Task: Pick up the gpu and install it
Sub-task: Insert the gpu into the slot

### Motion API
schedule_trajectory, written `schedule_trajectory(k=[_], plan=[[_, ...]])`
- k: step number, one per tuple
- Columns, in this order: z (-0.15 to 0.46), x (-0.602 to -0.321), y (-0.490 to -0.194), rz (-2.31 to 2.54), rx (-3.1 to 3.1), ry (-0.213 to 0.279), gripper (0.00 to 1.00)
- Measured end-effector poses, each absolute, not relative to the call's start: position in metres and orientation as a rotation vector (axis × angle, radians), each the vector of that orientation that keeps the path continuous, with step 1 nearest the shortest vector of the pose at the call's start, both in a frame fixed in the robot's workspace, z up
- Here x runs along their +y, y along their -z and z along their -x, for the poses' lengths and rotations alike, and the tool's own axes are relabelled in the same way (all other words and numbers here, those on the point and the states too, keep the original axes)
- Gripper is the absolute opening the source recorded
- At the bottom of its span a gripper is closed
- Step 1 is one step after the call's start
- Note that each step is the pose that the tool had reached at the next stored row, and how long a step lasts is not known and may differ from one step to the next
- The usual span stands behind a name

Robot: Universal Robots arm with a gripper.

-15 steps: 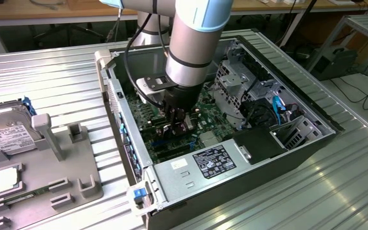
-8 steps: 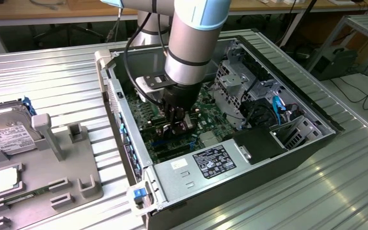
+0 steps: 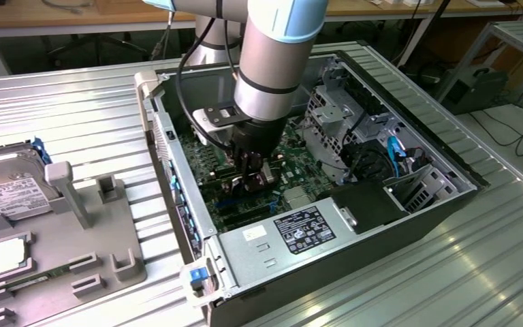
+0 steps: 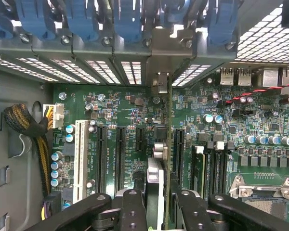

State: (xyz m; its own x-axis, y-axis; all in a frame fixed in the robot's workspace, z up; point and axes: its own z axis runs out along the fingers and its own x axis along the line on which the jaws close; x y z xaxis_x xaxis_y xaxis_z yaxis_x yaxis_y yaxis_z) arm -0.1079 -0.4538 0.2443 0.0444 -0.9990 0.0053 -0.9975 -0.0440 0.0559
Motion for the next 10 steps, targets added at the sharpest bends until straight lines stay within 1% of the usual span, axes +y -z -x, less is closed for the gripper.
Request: schedule_trajectory(k=[10], plan=[[0.1081,-0.4533,-0.2377,-2.238,-2.141,0.054,0.29]])
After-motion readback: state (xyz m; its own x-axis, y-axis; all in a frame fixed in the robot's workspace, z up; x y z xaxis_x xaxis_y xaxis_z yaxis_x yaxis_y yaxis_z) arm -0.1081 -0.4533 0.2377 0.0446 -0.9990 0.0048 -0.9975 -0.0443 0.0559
